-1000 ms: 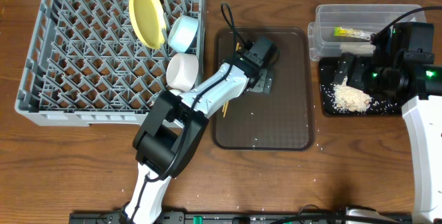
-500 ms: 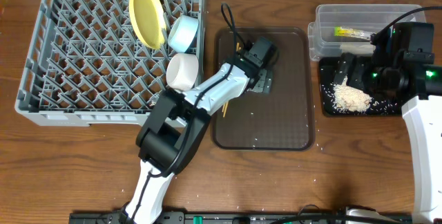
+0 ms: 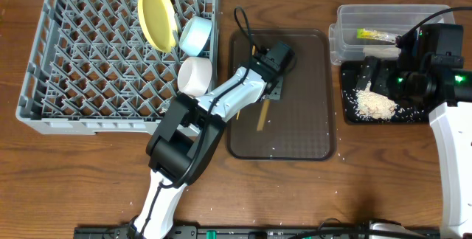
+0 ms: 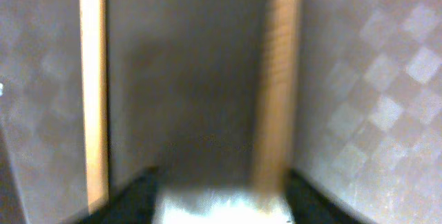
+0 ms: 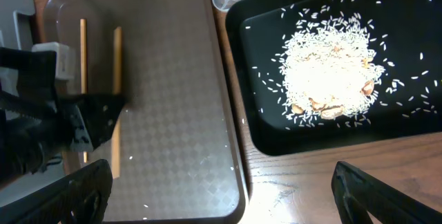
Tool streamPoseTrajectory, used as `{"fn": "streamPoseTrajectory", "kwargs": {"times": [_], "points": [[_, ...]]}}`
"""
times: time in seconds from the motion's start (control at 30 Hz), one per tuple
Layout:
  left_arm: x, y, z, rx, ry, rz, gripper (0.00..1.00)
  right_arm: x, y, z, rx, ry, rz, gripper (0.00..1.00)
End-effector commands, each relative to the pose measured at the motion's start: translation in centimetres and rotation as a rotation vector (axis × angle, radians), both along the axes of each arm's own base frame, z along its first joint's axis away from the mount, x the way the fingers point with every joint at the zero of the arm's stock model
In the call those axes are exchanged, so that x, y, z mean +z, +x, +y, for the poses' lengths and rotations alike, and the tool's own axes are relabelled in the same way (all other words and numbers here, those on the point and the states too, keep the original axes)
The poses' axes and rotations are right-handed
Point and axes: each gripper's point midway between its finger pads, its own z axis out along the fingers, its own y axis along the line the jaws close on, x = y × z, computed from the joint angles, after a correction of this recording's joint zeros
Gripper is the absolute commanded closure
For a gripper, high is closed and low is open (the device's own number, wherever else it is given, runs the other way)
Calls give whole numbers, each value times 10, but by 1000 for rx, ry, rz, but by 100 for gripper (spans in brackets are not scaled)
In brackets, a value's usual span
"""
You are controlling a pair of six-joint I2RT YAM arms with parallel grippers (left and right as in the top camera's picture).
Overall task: Sort waste into correct bins and load items into the dishwasher
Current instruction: 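Lower the left gripper and close it on the wooden chopsticks, then carry the held chopstick with the left gripper into the dish rack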
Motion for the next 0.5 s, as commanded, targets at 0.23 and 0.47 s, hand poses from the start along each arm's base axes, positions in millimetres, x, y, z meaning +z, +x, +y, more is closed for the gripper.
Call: {"fn": "streamPoseTrajectory", "kwargs": {"times": [0.23, 0.47], "points": [[-24, -48, -15, -3, -12, 167, 92, 2, 2, -3, -16, 2, -4, 1], [45, -35, -23, -33, -92, 50, 93, 2, 2, -3, -16, 2, -4, 1]]}}
